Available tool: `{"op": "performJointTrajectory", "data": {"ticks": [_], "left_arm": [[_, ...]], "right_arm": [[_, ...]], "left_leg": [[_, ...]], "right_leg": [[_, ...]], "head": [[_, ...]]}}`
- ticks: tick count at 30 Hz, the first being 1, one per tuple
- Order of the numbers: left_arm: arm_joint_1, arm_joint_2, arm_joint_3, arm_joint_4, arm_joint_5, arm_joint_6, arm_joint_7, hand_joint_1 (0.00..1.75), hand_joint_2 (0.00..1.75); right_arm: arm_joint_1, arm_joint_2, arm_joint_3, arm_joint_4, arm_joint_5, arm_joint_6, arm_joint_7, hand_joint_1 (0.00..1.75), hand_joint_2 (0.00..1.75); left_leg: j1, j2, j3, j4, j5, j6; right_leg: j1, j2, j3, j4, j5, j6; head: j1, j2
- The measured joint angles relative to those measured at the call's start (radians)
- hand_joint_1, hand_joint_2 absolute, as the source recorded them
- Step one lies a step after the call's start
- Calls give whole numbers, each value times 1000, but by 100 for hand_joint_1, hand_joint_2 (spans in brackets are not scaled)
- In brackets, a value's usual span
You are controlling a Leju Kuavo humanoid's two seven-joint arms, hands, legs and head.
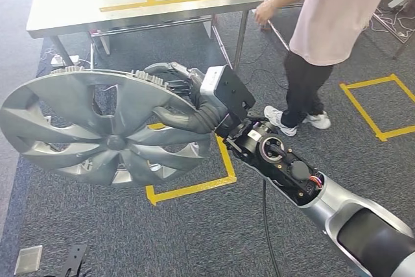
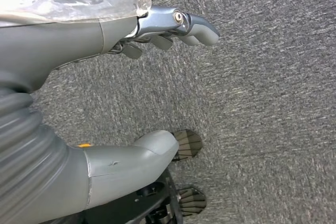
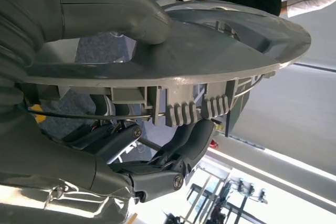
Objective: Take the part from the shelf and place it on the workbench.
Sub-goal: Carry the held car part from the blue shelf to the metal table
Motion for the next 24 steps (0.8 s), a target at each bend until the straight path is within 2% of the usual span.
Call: {"op": "performJointTrajectory", "data": {"ticks": [24], "left_arm": [[5, 0, 0, 0, 9, 2, 0, 0, 175]], "right_arm": [[-1, -4, 0, 0, 0, 2, -1, 175, 175]], "left_leg": [[0, 0, 0, 0, 0, 0]], "right_leg": [[0, 0, 0, 0, 0, 0]], "head": [[0, 0]]}}
